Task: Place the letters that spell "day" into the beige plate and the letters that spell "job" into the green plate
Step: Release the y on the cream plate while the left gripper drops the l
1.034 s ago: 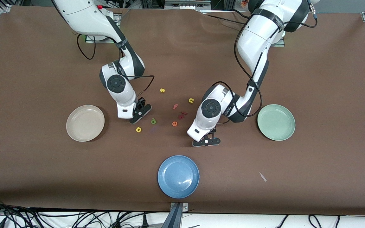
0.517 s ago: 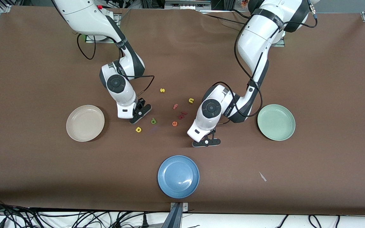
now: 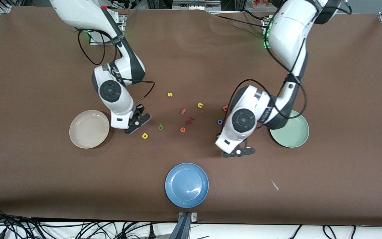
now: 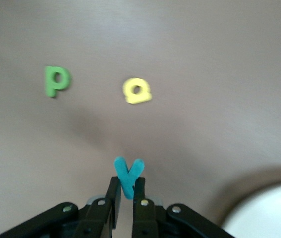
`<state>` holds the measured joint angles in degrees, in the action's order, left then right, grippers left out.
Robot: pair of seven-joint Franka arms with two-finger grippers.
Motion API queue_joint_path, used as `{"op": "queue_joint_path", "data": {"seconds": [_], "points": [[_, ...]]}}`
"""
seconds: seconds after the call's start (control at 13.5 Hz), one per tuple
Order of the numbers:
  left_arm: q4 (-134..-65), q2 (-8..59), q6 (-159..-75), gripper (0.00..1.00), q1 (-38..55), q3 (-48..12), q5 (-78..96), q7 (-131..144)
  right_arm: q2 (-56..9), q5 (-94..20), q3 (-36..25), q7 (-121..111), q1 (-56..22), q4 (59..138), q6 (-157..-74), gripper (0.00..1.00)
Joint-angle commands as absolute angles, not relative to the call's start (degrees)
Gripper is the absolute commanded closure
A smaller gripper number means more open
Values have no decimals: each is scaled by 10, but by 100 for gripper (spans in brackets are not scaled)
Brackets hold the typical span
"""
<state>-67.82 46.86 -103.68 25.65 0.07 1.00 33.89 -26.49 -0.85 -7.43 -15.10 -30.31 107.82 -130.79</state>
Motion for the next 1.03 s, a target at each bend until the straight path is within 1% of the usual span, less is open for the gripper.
{"op": "queue_joint_path", "data": {"seconds": [0.0, 0.07, 0.22, 0.37, 0.59, 0.66, 0.74, 0.96], "points": [[-717, 429, -990, 100, 224, -4, -17, 297, -236, -14, -114, -149, -302, 1088, -1274, 100], [-737, 416, -989, 100, 203, -9, -14, 241, -233, -14, -134, -150, -301, 1092, -1273, 100], [-804, 374, -993, 100, 162, -8, -18, 167, -234, -14, -170, -152, -301, 1093, -1271, 100], [-854, 343, -1002, 100, 134, -8, -22, 128, -245, -14, -184, -154, -282, 1093, -1275, 100], [-971, 302, -1093, 100, 76, -9, -21, 46, -274, -14, -183, -156, -242, 1091, -1302, 100], [-994, 300, -1119, 100, 54, -9, -21, 13, -281, -16, -182, -151, -237, 1091, -1307, 51], [-1011, 300, -1140, 100, 41, -9, -21, -6, -281, -31, -182, -147, -238, 1091, -1306, 1], [-1076, 308, -1228, 100, 39, -7, -23, -11, -276, -67, -178, -127, -250, 1085, -1300, 0]]}}
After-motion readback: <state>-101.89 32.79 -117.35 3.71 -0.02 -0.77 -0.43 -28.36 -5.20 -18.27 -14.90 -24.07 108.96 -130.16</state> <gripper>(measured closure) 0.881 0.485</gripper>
